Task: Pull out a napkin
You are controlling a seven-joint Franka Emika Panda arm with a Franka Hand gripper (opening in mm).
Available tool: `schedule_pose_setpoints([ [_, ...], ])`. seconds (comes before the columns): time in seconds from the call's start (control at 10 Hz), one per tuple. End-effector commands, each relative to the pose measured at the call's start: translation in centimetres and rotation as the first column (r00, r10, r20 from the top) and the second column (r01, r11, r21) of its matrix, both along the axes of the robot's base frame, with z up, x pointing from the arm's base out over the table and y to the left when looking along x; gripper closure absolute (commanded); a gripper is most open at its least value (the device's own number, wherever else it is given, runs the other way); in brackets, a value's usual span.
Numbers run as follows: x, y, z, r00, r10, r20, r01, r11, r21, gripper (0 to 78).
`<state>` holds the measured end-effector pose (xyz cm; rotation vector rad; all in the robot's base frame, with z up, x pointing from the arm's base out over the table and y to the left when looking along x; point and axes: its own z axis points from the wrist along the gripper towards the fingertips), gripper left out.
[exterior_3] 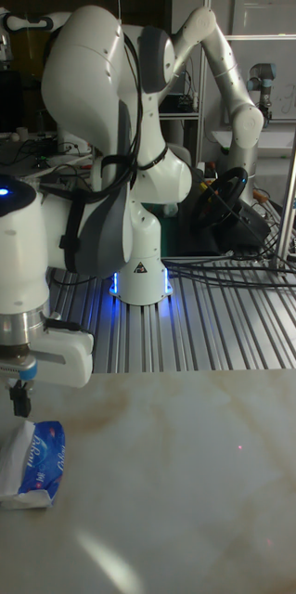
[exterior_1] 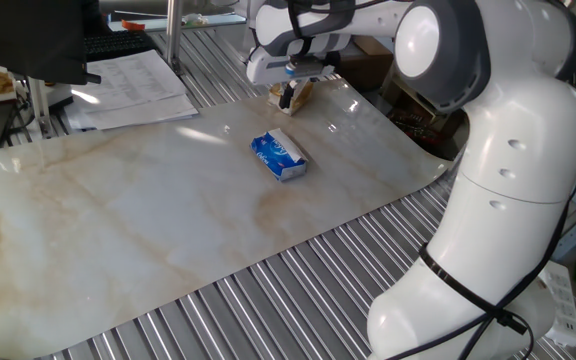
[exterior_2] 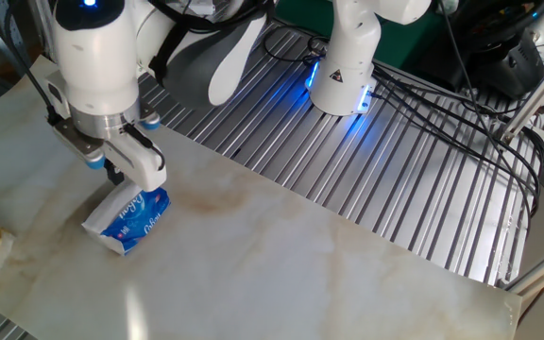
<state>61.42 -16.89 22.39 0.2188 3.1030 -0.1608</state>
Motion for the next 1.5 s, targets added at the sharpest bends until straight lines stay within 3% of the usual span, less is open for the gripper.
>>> schedule_pose_setpoints([
  [0.1,0.1,0.0,0.2,1.000,0.009,0.005,-0.009,0.999,0.034,77.6],
  [0.2,0.1,0.0,0.2,1.000,0.003,0.015,-0.004,0.998,0.062,77.6],
  [0.5,0.1,0.0,0.2,0.999,0.028,0.041,-0.031,0.997,0.076,77.6],
  [0.7,0.1,0.0,0.2,0.998,0.023,0.053,-0.030,0.992,0.126,77.6],
  [1.3,-0.1,-0.6,0.1,0.998,0.035,0.049,-0.040,0.992,0.122,77.6],
  [1.5,-0.8,-2.8,-0.9,0.996,0.068,0.059,-0.074,0.990,0.122,77.6],
])
